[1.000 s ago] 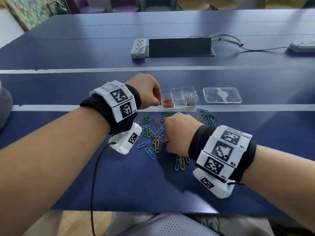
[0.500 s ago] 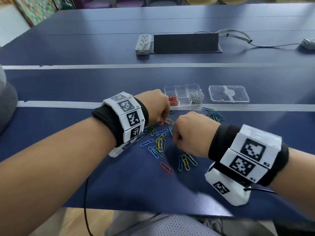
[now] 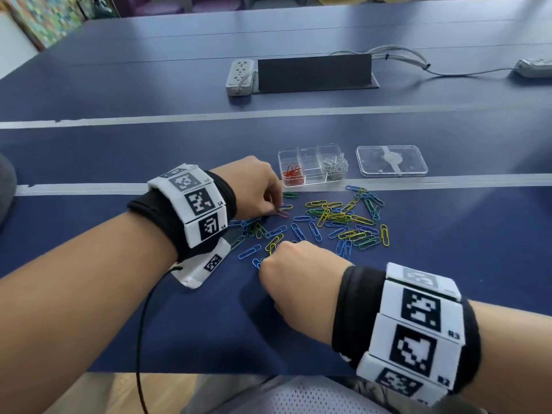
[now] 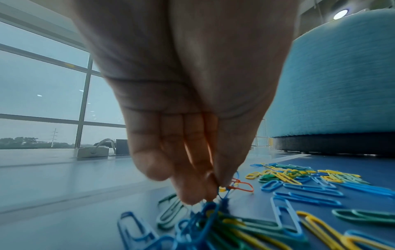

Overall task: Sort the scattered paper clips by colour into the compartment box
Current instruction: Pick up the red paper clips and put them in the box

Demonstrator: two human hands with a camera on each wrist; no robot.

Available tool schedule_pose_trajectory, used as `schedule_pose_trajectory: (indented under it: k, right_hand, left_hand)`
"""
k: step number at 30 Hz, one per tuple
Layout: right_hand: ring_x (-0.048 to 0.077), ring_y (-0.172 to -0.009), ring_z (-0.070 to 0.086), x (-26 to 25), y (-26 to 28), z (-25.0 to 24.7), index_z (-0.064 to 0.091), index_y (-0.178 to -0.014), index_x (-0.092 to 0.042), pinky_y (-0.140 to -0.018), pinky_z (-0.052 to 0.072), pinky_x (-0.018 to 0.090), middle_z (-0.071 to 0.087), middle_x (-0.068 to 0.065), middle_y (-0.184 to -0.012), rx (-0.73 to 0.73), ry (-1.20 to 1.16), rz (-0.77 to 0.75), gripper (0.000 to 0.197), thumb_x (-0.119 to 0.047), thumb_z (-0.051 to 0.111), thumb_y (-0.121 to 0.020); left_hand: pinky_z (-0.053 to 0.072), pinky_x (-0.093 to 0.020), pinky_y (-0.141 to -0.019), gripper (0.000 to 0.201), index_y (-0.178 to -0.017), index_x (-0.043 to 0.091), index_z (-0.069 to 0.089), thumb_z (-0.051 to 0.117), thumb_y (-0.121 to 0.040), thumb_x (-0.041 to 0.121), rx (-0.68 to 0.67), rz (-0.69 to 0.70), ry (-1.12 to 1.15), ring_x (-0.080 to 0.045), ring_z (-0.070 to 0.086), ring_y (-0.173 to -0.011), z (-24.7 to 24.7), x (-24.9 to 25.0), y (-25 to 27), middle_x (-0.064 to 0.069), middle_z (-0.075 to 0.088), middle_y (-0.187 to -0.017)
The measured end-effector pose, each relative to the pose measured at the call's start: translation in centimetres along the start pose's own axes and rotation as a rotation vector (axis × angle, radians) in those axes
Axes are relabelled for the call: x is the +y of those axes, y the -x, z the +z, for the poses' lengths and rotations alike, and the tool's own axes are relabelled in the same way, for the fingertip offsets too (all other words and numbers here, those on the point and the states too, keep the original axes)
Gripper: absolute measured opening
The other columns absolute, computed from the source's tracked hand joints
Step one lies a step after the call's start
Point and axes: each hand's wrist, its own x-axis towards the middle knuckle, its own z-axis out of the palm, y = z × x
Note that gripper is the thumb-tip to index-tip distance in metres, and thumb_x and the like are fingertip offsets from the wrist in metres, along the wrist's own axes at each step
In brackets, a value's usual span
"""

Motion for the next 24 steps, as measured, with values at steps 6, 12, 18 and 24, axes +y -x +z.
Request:
schedule_pose_trajectory:
  k: [6,12,18,24]
  right_hand:
    - [0.035,-0.098,0.058,-0.2,0.1,-0.1,0.059,-0.102,-0.007,-0.066,0.038,0.033,0.056,0.014,-0.107,-0.029,0.024,0.048,0.016,-0.01,0.052,-0.088]
    - [0.036,-0.097,0.058,-0.5,0.2,-0.8,0.058,-0.102,-0.007,-0.065,0.039,0.034,0.056,0.011,-0.103,-0.001,0.041,0.041,0.018,-0.005,0.049,-0.086]
    - [0.035,-0.1,0.06,-0.3,-0.1,-1.2,0.059,-0.104,-0.007,-0.064,0.039,0.032,0.045,0.006,-0.091,-0.003,0.052,0.042,0.02,-0.004,0.048,-0.088]
    - [0.035,-0.102,0.059,-0.2,-0.2,-1.0,0.059,-0.109,-0.007,-0.065,0.039,0.033,0.056,0.011,-0.105,-0.012,-0.005,0.067,0.023,-0.005,0.049,-0.089]
  left_hand:
    - [0.045,-0.018,-0.074,0.02,-0.093,0.019,0.075,0.06,-0.083,0.01,0.047,-0.006,0.033,-0.011,0.057,-0.073,-0.5,0.1,0.0,0.001,0.072,-0.083]
    - [0.039,-0.018,-0.069,0.02,-0.087,0.017,0.076,0.061,-0.082,0.007,0.056,-0.025,0.009,-0.011,0.058,-0.073,-0.9,0.1,-0.1,0.0,0.073,-0.082]
    - [0.045,-0.02,-0.078,0.019,-0.099,0.017,0.071,0.058,-0.086,0.01,0.124,-0.042,0.091,-0.013,0.057,-0.077,-1.6,0.1,-1.0,-0.001,0.071,-0.088]
    - [0.042,-0.016,-0.066,0.028,-0.104,0.024,0.068,0.049,-0.088,0.011,-0.022,-0.1,0.113,-0.001,0.055,-0.057,-1.8,0.5,-2.2,0.011,0.061,-0.071]
